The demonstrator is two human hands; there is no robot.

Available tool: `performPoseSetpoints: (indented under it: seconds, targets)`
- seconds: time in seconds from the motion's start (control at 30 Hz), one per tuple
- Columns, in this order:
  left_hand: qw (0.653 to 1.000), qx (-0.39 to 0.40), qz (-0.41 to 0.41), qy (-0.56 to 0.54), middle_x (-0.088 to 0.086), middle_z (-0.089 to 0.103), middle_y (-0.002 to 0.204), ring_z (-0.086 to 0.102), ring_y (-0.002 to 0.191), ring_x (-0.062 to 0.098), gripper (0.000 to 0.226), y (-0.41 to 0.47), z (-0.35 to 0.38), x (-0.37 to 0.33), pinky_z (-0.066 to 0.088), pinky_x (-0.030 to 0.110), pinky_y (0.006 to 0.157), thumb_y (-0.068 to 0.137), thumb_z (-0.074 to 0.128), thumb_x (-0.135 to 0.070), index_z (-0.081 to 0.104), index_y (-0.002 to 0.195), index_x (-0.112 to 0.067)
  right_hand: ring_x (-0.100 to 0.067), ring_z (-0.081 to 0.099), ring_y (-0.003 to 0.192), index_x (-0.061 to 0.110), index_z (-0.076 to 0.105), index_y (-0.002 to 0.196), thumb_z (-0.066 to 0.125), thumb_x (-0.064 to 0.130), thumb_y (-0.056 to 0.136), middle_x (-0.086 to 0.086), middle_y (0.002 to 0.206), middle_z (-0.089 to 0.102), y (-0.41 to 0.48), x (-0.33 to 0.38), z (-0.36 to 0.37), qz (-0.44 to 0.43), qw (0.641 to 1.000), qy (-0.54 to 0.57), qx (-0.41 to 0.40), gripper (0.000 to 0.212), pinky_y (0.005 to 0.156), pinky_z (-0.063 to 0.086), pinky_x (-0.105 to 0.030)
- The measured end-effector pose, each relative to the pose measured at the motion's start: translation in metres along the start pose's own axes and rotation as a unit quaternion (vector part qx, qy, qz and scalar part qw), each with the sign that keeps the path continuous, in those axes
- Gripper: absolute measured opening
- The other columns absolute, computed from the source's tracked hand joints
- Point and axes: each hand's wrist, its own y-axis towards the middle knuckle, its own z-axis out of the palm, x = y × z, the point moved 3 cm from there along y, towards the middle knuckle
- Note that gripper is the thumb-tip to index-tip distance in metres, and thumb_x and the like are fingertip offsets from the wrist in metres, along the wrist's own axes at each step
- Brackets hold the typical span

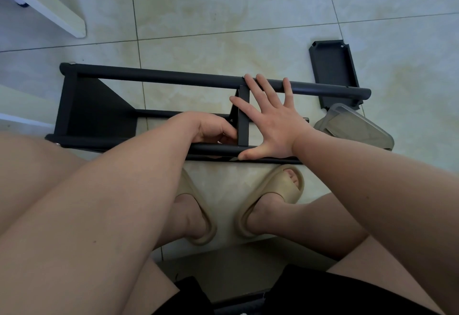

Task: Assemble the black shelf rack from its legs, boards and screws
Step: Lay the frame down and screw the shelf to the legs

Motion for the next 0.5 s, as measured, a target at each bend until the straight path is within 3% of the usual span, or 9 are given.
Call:
performPoseSetpoints:
  seconds: [0.07, 0.13, 0.27, 0.37, 0.43, 0.5]
  targets:
    - [1.000, -0.002, -0.016, 0.003, 0.001, 0.063, 0.074, 0.059, 0.067, 0.016, 0.021, -0.0009, 0.0003, -0.0002, 0.048, 0.032, 0.074, 0.091, 0.060, -0.017, 0.075, 0.077, -0.017, -0.033, -0.019, 0.154, 0.033, 0.003, 0.162, 0.026, 0.102, 0.063, -0.012, 0.168, -0.018, -0.0002, -0.0002, -0.0004, 0.000, 1.000, 0.002, -0.001, 0.123, 0.115, -0.010, -0.073]
    - [1.000, 0.005, -0.022, 0.002, 0.002, 0.064, 0.075, 0.060, 0.066, 0.017, 0.016, -0.0022, 0.0015, -0.0003, 0.048, 0.031, 0.070, 0.091, 0.060, -0.016, 0.073, 0.082, -0.015, -0.033, -0.018, 0.155, 0.033, 0.004, 0.162, 0.026, 0.102, 0.062, -0.012, 0.168, -0.018, -0.0002, -0.0001, -0.0005, 0.000, 1.000, 0.002, -0.002, 0.123, 0.115, -0.011, -0.073]
    - [1.000, 0.023, -0.005, -0.008, 0.016, 0.068, 0.103, 0.061, 0.097, 0.030, 0.019, -0.0062, 0.0045, -0.0015, 0.045, 0.044, 0.096, 0.088, 0.060, -0.011, 0.075, 0.100, -0.009, -0.033, -0.017, 0.155, 0.033, 0.005, 0.162, 0.027, 0.102, 0.063, -0.012, 0.168, -0.017, -0.0001, 0.0001, 0.0001, -0.003, 1.000, 0.005, -0.005, 0.123, 0.115, -0.011, -0.073]
    - [0.999, 0.028, 0.005, -0.023, 0.023, 0.062, 0.121, 0.057, 0.110, 0.032, 0.043, -0.0038, 0.0035, 0.0003, 0.038, 0.050, 0.111, 0.078, 0.064, -0.012, 0.068, 0.119, -0.001, -0.033, -0.017, 0.155, 0.033, 0.006, 0.162, 0.028, 0.102, 0.062, -0.012, 0.168, -0.017, -0.0002, 0.0002, 0.0005, -0.002, 1.000, 0.005, -0.005, 0.123, 0.115, -0.011, -0.072]
    - [0.999, 0.029, 0.010, -0.040, 0.016, 0.065, 0.106, 0.057, 0.101, 0.028, 0.040, -0.0014, 0.0018, 0.0011, 0.042, 0.047, 0.105, 0.072, 0.065, -0.015, 0.072, 0.110, -0.006, -0.033, -0.016, 0.155, 0.033, 0.006, 0.162, 0.028, 0.102, 0.063, -0.012, 0.168, -0.017, -0.0002, 0.0005, 0.0006, -0.002, 1.000, 0.006, -0.006, 0.123, 0.115, -0.010, -0.073]
    - [0.999, 0.024, 0.001, -0.049, 0.004, 0.064, 0.081, 0.058, 0.081, 0.020, 0.022, -0.0012, 0.0003, 0.0010, 0.046, 0.039, 0.087, 0.073, 0.066, -0.019, 0.074, 0.092, -0.014, -0.033, -0.017, 0.155, 0.033, 0.006, 0.162, 0.028, 0.102, 0.063, -0.012, 0.168, -0.017, -0.0003, 0.0006, 0.0006, -0.002, 1.000, 0.004, -0.005, 0.123, 0.115, -0.010, -0.073]
